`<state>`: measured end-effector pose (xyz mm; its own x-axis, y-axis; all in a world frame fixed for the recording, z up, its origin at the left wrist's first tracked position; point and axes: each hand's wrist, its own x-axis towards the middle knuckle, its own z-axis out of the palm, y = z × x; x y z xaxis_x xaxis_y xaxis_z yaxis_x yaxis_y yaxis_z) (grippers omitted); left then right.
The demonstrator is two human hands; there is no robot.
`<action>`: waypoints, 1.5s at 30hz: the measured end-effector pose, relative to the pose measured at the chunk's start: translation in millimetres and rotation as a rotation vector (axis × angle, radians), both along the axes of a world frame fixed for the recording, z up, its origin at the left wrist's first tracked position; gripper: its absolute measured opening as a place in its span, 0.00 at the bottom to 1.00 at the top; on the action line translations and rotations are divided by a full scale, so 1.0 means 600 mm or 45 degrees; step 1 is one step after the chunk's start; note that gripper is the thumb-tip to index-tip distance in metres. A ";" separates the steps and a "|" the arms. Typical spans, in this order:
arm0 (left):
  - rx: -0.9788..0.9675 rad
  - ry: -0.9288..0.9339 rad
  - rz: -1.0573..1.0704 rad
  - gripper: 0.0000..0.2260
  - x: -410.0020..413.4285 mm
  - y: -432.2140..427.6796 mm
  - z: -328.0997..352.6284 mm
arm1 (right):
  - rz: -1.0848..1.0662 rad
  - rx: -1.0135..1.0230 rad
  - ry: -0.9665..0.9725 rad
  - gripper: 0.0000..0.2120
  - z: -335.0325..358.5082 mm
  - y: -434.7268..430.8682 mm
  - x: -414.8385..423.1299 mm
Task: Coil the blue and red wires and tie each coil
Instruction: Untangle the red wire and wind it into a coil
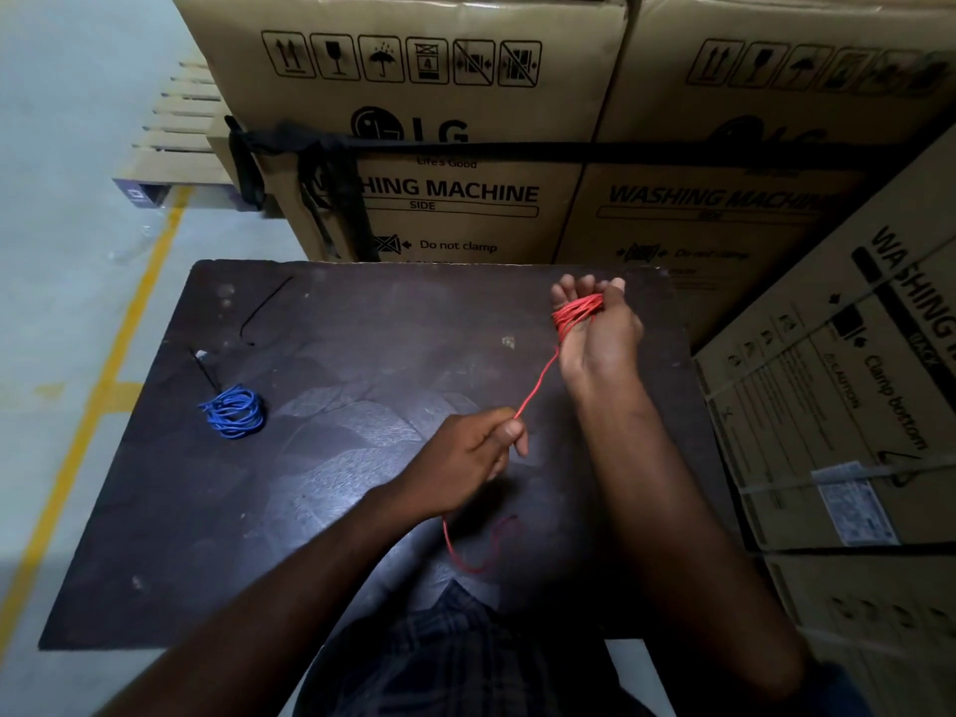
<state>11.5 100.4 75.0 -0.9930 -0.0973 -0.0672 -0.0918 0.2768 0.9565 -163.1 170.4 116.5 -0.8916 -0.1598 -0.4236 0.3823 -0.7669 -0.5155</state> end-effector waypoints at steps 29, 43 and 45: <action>-0.489 0.157 0.410 0.11 -0.045 -0.141 -0.011 | 1.499 0.057 0.412 0.18 -0.036 0.021 0.157; -0.328 0.043 0.269 0.13 0.021 -0.035 -0.071 | 0.443 0.141 0.637 0.14 0.021 0.005 0.024; -0.399 0.082 0.176 0.12 0.030 -0.024 -0.047 | 0.429 0.386 0.760 0.13 0.003 0.001 0.014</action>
